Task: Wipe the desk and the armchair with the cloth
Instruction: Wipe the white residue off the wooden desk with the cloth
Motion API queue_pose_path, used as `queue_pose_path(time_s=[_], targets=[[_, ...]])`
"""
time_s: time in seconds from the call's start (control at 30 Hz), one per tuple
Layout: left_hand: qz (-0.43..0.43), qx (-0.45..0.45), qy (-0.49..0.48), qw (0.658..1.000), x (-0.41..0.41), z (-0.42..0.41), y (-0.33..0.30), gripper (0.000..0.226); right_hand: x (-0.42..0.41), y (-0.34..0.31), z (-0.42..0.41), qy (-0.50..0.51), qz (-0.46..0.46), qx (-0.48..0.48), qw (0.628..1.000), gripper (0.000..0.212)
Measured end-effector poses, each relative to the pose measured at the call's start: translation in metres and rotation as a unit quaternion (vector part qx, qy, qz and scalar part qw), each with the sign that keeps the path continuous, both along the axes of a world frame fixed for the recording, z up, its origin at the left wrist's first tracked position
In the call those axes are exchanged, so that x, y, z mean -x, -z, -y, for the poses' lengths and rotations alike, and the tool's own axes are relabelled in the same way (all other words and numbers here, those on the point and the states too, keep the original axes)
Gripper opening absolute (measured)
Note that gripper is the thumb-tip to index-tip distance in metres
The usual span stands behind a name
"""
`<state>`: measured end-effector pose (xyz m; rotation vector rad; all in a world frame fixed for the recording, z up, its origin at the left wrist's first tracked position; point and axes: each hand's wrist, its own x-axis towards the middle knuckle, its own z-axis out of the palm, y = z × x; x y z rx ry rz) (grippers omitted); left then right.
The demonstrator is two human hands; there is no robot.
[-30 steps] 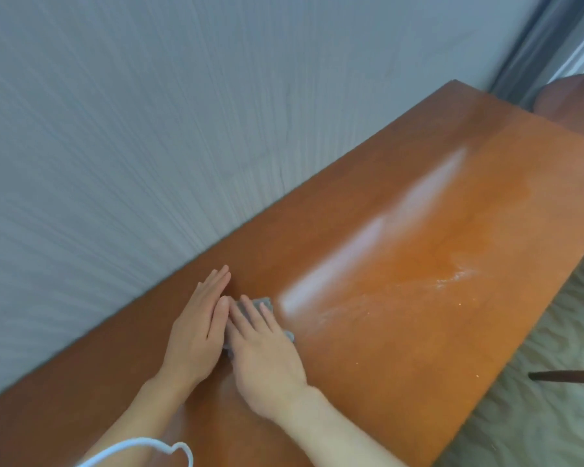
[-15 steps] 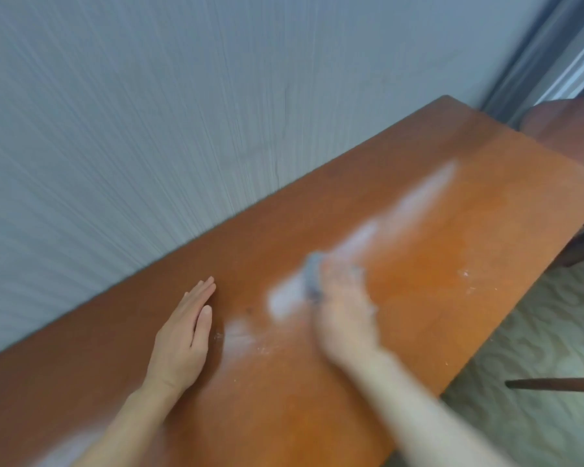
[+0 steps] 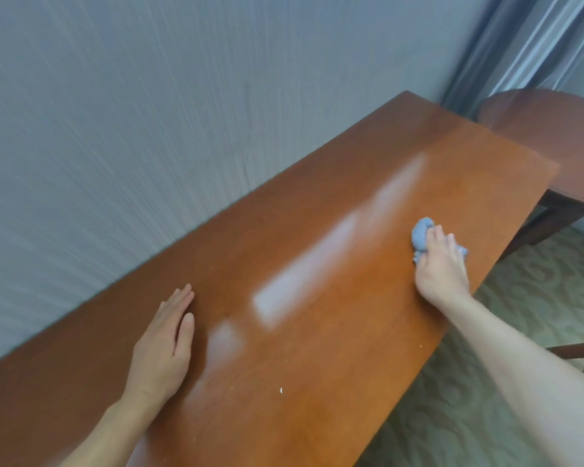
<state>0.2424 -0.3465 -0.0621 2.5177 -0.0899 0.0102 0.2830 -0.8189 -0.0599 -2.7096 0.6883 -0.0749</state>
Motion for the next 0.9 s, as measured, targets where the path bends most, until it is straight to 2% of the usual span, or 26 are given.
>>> queue_pose_path(time_s=[0.07, 0.1, 0.23, 0.3, 0.33, 0.37, 0.43, 0.5, 0.57, 0.6, 0.7, 0.73, 0.8, 0.87, 0.9], targets=[[-0.001, -0.018, 0.007, 1.0, 0.001, 0.001, 0.001, 0.061, 0.007, -0.002, -0.039, 0.016, 0.007, -0.003, 1.0, 0.061], [0.0, -0.022, 0.011, 1.0, 0.001, 0.002, 0.0, 0.061, 0.013, -0.003, -0.07, -0.007, 0.018, -0.006, 1.0, 0.063], [-0.001, -0.038, 0.022, 0.999, 0.001, 0.002, 0.0, 0.062, 0.049, -0.005, -0.197, -0.199, 0.045, -0.041, 0.978, 0.067], [-0.001, -0.037, 0.02, 0.999, 0.001, 0.001, 0.0, 0.064, 0.064, -0.009, -0.222, -0.316, 0.035, -0.023, 0.948, 0.071], [-0.001, -0.037, 0.022, 0.999, 0.001, 0.0, 0.001, 0.064, 0.062, -0.006, -0.213, -0.335, 0.034, -0.023, 0.941, 0.075], [0.0, -0.038, 0.022, 0.999, 0.002, -0.001, 0.002, 0.065, 0.054, -0.004, -0.191, -0.309, 0.041, -0.022, 0.95, 0.076], [0.0, -0.043, 0.018, 0.999, 0.001, -0.003, 0.003, 0.066, 0.031, 0.002, -0.121, -0.176, 0.066, -0.02, 0.982, 0.074], [-0.001, -0.046, 0.017, 0.999, 0.001, -0.001, 0.004, 0.066, 0.014, 0.003, -0.035, -0.055, 0.03, 0.012, 0.998, 0.065], [0.0, -0.048, 0.02, 0.999, 0.001, 0.0, 0.003, 0.063, 0.013, -0.004, 0.007, -0.013, -0.026, 0.022, 0.999, 0.053], [0.002, -0.05, 0.024, 0.998, 0.001, -0.001, 0.002, 0.062, 0.018, -0.003, 0.003, -0.014, -0.02, 0.025, 0.999, 0.051], [0.0, -0.043, 0.036, 0.998, 0.001, 0.0, -0.003, 0.057, 0.067, -0.003, -0.089, -0.011, 0.043, -0.01, 0.999, 0.06], [-0.006, -0.037, 0.038, 0.999, 0.001, 0.0, -0.005, 0.054, 0.089, -0.004, -0.133, -0.038, 0.048, -0.042, 0.997, 0.064], [-0.018, -0.021, 0.044, 0.999, -0.001, -0.001, -0.007, 0.053, 0.127, -0.007, -0.225, -0.132, 0.061, -0.086, 0.986, 0.068], [-0.036, 0.011, 0.048, 0.998, -0.003, -0.003, -0.009, 0.058, 0.16, -0.007, -0.31, -0.274, 0.038, -0.053, 0.96, 0.07], [-0.045, 0.028, 0.049, 0.997, -0.003, -0.004, -0.011, 0.061, 0.171, -0.004, -0.343, -0.351, 0.027, -0.028, 0.935, 0.067]])
